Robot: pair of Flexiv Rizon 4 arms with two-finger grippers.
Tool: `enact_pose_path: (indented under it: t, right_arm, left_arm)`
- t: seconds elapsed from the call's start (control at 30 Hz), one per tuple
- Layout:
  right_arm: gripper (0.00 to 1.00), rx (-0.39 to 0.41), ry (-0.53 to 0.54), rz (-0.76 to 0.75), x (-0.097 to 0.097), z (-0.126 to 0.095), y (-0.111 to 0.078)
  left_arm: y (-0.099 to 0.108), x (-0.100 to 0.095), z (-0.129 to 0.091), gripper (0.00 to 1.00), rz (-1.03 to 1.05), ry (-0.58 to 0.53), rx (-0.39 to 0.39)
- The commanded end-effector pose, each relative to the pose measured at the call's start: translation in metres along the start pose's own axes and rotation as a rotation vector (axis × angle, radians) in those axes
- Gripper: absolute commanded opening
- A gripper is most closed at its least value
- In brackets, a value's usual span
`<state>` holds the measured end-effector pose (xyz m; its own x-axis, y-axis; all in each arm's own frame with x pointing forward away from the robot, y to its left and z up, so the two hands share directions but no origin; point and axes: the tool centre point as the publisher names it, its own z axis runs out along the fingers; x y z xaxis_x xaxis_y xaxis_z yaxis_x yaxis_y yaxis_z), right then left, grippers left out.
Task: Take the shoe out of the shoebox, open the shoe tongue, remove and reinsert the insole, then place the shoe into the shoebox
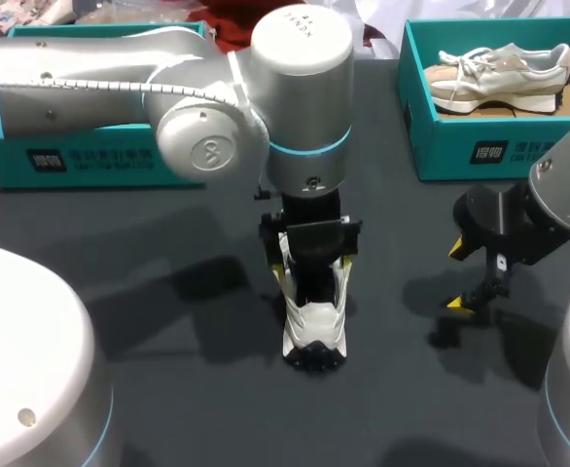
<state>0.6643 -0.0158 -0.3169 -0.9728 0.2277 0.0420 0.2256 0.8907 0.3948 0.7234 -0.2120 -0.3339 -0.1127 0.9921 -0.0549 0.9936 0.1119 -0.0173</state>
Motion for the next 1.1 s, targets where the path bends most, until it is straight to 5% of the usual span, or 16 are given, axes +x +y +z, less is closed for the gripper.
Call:
enact_pose_path:
  t: [0.03,0.6,0.73,0.77,1.1]
  right_arm:
    - [1.0,0.002,-0.004,0.001,0.002,0.0,0.0]
    - [1.0,0.002,-0.004,0.001,0.002,0.0,0.0]
    - [1.0,0.002,-0.004,0.001,0.002,0.0,0.0]
    - [1.0,0.002,-0.004,0.001,0.002,0.0,0.0]
    - [1.0,0.002,-0.004,0.001,0.002,0.0,0.0]
  left_arm:
    - [0.006,-0.001,-0.006,1.0,0.008,0.005,0.001]
    - [0.064,-0.003,-0.049,0.95,-0.055,-0.012,0.019]
    - [0.07,-0.005,-0.06,0.72,-0.061,-0.018,0.037]
    - [0.07,-0.005,-0.062,0.52,-0.06,-0.015,0.036]
    - [0.059,-0.001,-0.066,0.35,-0.031,-0.021,0.069]
